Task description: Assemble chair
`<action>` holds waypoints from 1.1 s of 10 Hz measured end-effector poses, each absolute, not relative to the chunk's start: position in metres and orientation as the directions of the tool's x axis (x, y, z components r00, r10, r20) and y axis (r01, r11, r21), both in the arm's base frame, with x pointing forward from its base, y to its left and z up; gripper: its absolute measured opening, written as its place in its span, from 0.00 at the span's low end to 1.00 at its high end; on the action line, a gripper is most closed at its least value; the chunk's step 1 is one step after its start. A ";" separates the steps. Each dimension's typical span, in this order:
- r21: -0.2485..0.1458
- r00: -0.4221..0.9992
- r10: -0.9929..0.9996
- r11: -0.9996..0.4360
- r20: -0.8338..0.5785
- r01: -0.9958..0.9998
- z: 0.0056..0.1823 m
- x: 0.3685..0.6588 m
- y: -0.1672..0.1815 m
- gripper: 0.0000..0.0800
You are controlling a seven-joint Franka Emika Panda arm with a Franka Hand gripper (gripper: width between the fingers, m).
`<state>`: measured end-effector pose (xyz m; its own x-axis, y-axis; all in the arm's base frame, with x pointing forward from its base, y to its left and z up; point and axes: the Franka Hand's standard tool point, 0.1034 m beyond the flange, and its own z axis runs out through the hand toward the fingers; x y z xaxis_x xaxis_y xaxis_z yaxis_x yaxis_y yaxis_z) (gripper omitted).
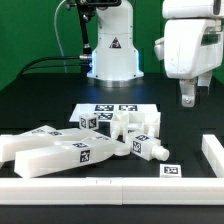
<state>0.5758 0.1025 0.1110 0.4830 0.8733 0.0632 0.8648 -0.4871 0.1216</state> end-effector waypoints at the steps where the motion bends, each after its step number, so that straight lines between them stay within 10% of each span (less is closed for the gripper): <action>1: 0.122 0.483 0.873 -0.487 0.063 0.865 0.111 0.576 0.102 0.81; 11: 0.063 0.601 0.795 -0.606 0.081 0.793 0.082 0.583 0.042 0.81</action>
Offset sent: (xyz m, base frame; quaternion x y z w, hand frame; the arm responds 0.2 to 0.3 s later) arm 0.0000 0.0000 0.0000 0.0000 0.0000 0.0000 1.0000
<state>0.5832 0.0419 0.0822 0.6014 0.7948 0.0814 0.7928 -0.6063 0.0627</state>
